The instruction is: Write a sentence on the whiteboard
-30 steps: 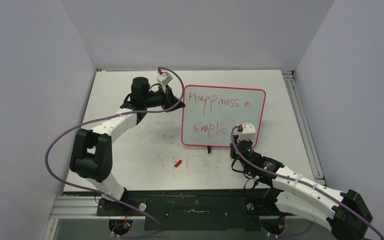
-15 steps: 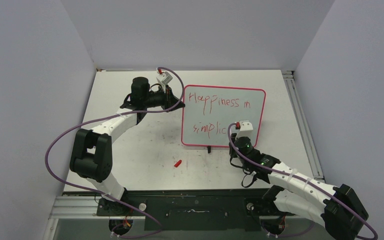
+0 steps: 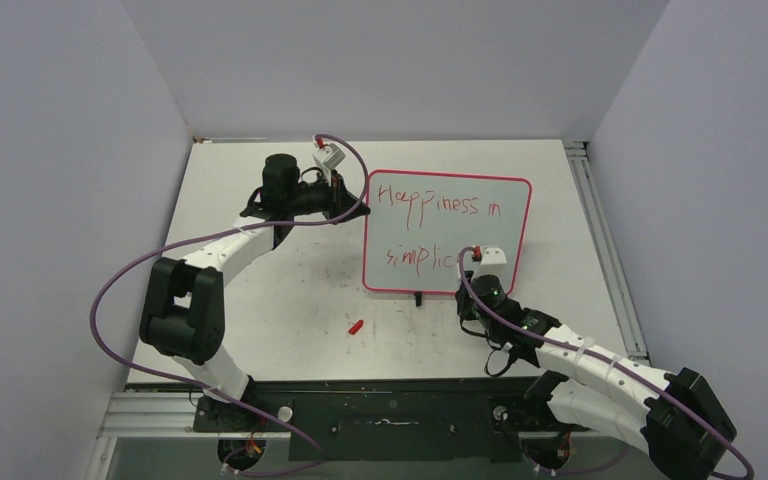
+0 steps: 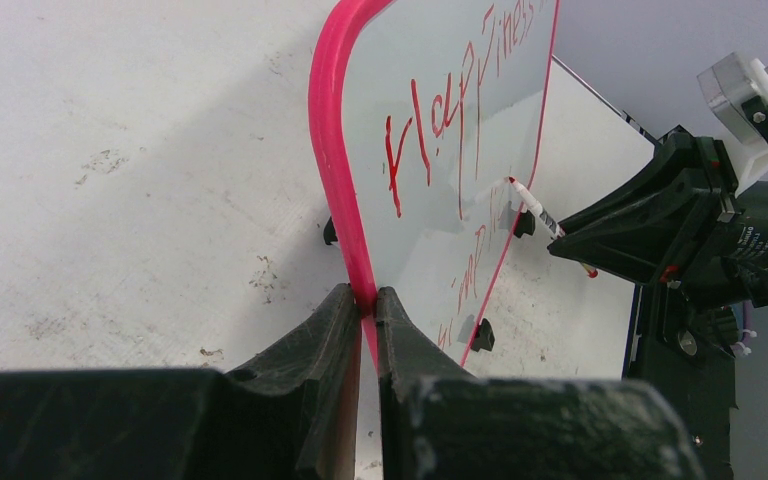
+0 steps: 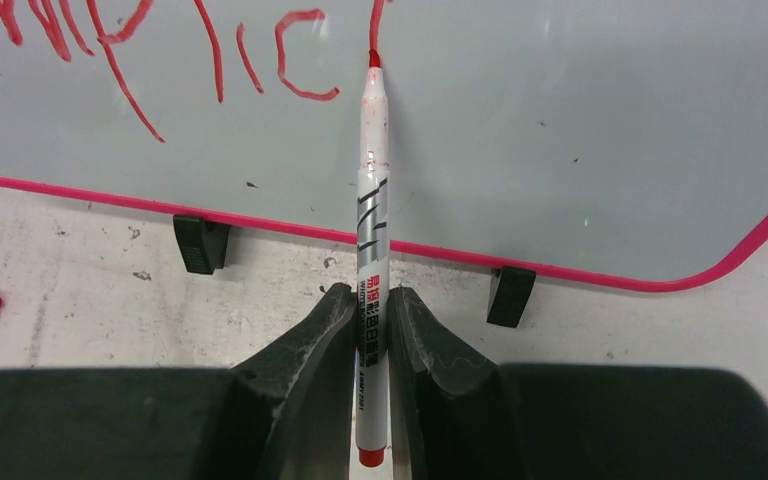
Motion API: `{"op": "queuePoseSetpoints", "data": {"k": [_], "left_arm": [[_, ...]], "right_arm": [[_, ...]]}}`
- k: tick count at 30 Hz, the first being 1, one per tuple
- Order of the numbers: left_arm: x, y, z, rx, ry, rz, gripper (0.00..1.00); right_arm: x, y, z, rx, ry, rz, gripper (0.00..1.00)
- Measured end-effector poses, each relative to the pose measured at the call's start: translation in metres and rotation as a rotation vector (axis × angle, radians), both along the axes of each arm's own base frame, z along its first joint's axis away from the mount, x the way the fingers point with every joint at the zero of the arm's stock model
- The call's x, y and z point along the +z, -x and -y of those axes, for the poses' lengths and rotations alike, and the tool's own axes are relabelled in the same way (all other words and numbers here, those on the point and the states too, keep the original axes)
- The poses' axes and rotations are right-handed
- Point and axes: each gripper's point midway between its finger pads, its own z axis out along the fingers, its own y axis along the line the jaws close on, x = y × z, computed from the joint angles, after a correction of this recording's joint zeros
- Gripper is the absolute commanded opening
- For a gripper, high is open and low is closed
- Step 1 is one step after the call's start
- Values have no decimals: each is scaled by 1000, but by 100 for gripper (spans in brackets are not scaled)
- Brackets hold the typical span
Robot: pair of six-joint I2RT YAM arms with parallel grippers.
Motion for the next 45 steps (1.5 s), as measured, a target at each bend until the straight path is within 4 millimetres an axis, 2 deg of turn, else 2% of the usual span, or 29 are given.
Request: {"op": "queuePoseSetpoints", "data": {"k": [7,13,19,22,30,45], "left_arm": [[3,1,0,-5,4,5,0],[4,2,0,-7,7,4,0],[4,2,0,-6,8,1,0],[4,2,0,-6,8,2,0],[4,2,0,-6,8,2,0],[4,2,0,-6,8,1,0]], "right_arm": [[-16,14,3,7,-3,-67,5],[-4,18,3,10,-26,-47,5],[27,4,-1,4,-39,34,5],[33,-3,-2,6,-24,57,5],[30,-13,-2,10,34,68,5],[23,-22,2,-16,35,54,5]]}}
